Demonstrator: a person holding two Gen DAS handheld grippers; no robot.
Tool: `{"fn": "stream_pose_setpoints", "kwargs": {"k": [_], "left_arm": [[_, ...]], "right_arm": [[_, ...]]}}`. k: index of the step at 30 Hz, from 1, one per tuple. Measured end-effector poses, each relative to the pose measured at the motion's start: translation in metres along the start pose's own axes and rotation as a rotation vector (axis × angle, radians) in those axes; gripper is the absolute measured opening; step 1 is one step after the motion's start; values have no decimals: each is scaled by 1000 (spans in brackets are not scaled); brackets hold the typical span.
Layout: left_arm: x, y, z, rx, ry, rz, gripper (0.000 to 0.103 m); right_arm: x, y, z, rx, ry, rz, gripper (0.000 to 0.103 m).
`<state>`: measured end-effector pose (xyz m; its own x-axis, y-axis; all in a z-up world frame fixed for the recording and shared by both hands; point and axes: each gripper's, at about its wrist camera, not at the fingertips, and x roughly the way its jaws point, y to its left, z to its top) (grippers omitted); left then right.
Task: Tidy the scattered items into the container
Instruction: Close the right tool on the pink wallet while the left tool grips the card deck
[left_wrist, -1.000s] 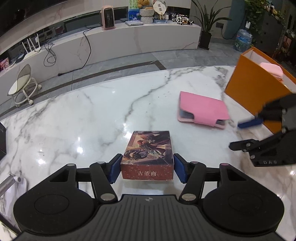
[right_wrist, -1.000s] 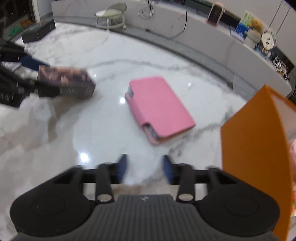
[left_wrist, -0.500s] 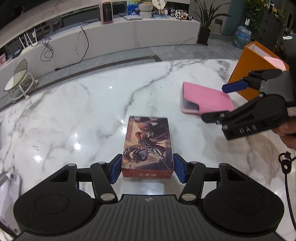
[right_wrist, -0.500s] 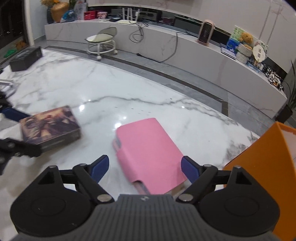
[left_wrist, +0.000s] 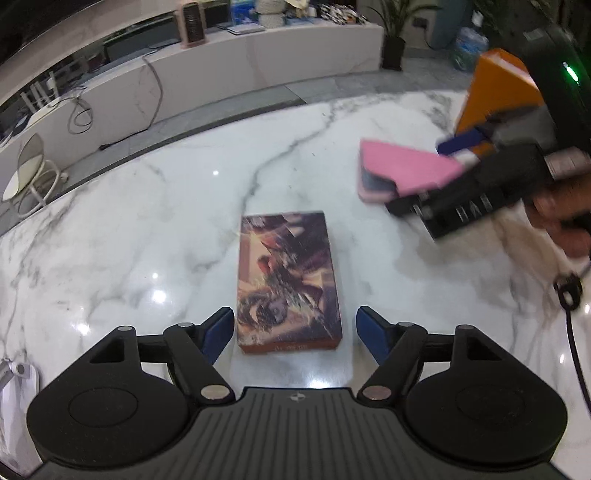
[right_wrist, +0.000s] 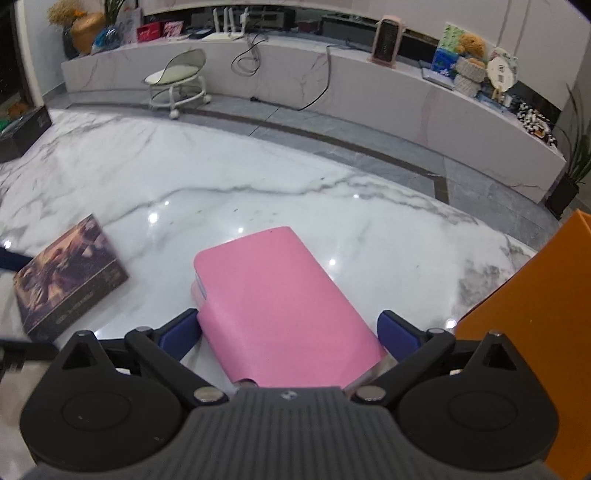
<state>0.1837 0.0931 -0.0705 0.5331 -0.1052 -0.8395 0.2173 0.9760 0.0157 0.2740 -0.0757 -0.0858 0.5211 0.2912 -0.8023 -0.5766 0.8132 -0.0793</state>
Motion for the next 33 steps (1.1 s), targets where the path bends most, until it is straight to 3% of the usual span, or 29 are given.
{"fn": "stream_pose_setpoints", "kwargs": {"k": [4,6,9,15,18,22,27,31,33], "left_arm": [[-1,10,9,-76,-53,-13,86],[4,11,11,-88,-43,-14,86],[13,6,12,-75,-10,-13,78],[16,-2,14,-36,7,24,76],[16,-2,15,-45,20,24,67],[13,-3,16,-51,55,5,66],[3,-4,14,-62,69,-13,66],[-8,-4,12,-61,64,2,66],[-12,-5,11,-61,61,9,66]], "right_arm": [[-6,8,-4,-34,41,25,100],[-10,12,-8,-50,65,36,100],[-15,15,-13,-55,97,39,99],[-24,19,-22,-49,136,36,99],[-28,20,-25,-48,150,36,99],[-31,20,-27,-45,169,42,98],[-44,21,-25,-47,158,58,84],[-58,23,-22,-55,143,71,66],[-61,24,-23,-68,162,83,65]]}}
